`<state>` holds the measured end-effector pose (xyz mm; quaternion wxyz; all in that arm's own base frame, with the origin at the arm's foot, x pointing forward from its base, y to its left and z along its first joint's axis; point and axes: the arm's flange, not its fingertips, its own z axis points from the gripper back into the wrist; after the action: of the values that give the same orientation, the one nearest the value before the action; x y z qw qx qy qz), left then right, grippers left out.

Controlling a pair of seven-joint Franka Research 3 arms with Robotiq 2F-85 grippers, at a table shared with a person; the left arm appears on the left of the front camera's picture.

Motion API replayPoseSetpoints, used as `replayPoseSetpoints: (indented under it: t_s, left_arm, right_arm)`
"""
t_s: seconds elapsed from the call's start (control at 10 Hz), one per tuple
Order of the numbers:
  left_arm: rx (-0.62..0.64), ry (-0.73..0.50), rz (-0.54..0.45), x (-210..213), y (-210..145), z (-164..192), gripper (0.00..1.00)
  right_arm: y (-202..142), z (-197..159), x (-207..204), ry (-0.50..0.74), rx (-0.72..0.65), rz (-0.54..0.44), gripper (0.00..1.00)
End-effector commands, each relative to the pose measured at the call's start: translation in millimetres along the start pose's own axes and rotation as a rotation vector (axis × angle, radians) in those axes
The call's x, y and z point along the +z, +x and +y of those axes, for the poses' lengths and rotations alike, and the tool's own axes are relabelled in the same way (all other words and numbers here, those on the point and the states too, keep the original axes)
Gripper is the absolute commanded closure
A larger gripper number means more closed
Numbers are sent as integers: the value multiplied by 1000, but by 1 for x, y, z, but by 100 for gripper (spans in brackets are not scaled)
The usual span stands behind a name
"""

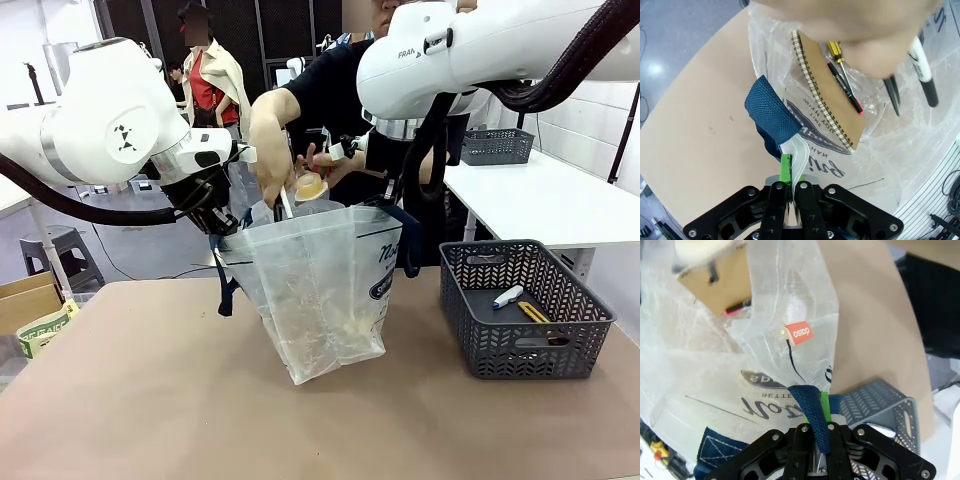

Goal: Transfer purchased items from the store into the shopping bag.
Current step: Move the Reusable shopping bag to the right side of the table.

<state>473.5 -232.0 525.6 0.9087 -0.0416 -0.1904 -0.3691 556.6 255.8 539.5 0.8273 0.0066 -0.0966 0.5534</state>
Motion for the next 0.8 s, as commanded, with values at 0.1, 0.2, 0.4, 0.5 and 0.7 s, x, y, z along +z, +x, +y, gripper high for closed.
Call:
replayPoseSetpoints:
  t_s: [0.1,0.2,0.4,0.5,0.7]
  left_arm:
    - [1,5,5,1,-2,3,100]
    - [1,5,5,1,-2,3,100]
    - [1,5,5,1,-2,3,100]
    - [1,5,5,1,-2,3,100]
    - [1,5,5,1,-2,3,100]
  right_arm:
    - [-12,10,-8,-121,-124,-25,100]
    - [-15,12,-8,-140,-149,-32,100]
    - [-21,14,-8,-157,-184,-28,100]
    - [-23,14,-7,-166,-185,-31,100]
    - [-23,16,-6,-155,-155,-55,100]
